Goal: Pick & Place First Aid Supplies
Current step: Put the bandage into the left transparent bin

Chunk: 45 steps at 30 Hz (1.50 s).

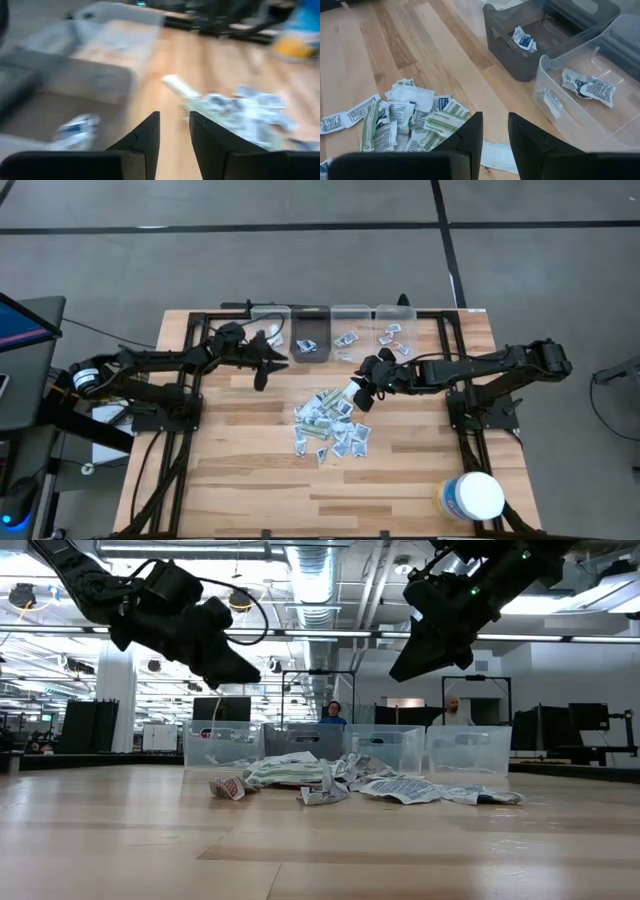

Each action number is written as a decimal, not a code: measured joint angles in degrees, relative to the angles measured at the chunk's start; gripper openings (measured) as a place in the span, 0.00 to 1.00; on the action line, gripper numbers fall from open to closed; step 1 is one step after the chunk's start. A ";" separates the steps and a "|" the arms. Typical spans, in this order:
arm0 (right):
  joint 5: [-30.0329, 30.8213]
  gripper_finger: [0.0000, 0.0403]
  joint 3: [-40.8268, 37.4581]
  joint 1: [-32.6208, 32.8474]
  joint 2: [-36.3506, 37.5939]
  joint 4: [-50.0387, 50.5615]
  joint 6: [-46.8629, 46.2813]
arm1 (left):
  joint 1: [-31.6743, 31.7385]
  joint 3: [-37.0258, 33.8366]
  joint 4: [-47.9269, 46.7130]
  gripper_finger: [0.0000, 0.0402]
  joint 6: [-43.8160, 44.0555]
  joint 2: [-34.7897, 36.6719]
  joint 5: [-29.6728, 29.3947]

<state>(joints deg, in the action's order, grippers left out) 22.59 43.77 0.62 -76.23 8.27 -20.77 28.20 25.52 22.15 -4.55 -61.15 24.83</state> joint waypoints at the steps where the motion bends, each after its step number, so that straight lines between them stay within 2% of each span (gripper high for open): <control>1: 0.00 0.21 0.00 0.00 0.00 0.00 0.15 | -0.46 0.00 0.07 0.26 1.48 -0.10 0.59; 8: 0.00 0.21 0.00 0.00 0.00 -0.16 0.32 | -2.84 0.00 1.67 0.26 13.48 -4.17 0.62; 12: 0.00 0.21 0.00 0.00 0.00 -0.17 0.30 | -5.46 0.00 8.44 0.26 22.64 -8.92 0.49; 15: 0.00 0.21 0.00 0.01 0.00 -0.15 0.30 | -8.01 0.02 15.38 0.26 26.12 -12.77 0.42; 18: 0.00 0.21 0.00 0.23 0.00 -0.13 0.30 | -9.91 0.02 19.16 0.26 27.73 -16.02 -0.81; 26: 0.00 0.21 0.00 1.67 0.00 0.00 1.26 | -13.54 0.02 19.53 0.26 30.55 -21.76 -1.47; 35: -0.11 0.21 0.00 2.01 0.00 0.09 1.83 | -17.86 0.02 20.29 0.29 30.56 -25.38 -12.45; 45: -0.40 0.21 0.00 3.57 0.00 0.35 1.85 | -19.83 0.02 20.36 0.38 31.86 -26.07 -12.69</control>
<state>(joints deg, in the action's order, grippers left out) 22.19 43.77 4.20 -76.23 8.62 -18.92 8.37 25.54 42.52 27.31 -87.22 12.13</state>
